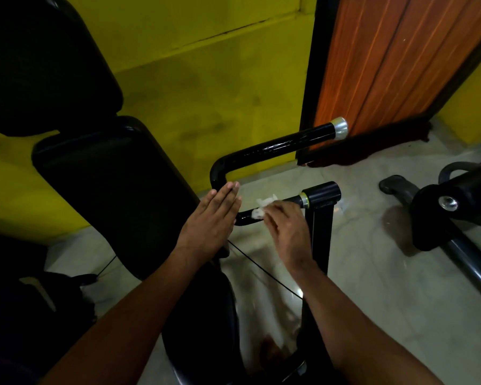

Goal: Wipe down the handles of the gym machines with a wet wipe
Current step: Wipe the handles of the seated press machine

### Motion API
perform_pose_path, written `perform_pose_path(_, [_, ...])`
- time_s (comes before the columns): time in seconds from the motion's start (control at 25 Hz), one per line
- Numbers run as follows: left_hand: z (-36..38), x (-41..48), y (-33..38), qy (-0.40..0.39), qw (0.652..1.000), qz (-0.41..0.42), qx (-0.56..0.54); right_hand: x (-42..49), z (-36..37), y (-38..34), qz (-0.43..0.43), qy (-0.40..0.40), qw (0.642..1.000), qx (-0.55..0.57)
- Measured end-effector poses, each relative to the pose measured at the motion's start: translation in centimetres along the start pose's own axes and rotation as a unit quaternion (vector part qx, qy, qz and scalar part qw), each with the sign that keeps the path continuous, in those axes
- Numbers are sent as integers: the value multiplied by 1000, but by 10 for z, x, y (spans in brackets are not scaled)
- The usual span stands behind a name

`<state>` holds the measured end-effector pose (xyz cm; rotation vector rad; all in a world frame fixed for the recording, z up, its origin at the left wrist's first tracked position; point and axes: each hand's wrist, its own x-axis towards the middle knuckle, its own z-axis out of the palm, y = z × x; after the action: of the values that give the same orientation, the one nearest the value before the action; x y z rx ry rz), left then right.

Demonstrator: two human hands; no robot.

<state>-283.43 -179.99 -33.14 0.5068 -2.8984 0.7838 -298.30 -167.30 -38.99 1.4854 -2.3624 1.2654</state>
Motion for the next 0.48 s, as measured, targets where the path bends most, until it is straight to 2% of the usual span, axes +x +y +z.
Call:
perform_pose_path(0.08, [-1,-2,1,-11,1000,0,-6,3,-3,1,-29,-16,999,-6])
perform_pose_path(0.16, [-2,-3,1,-20,1000,-4,-20,10,-5,-1,-80,-88,992,-46])
perform_pose_path(0.28, [-3,-1,4,-41,998,-4,-40,43,-20,-5,-16,-166,978,-127])
perform_pose_path(0.4, [-3,-1,8,-85,996,-15,-39,63,-25,-13,-62,-303,939,-147])
perform_pose_path(0.48, [-3,0,11,-94,995,-5,-24,75,-30,-11,-37,-330,927,-176])
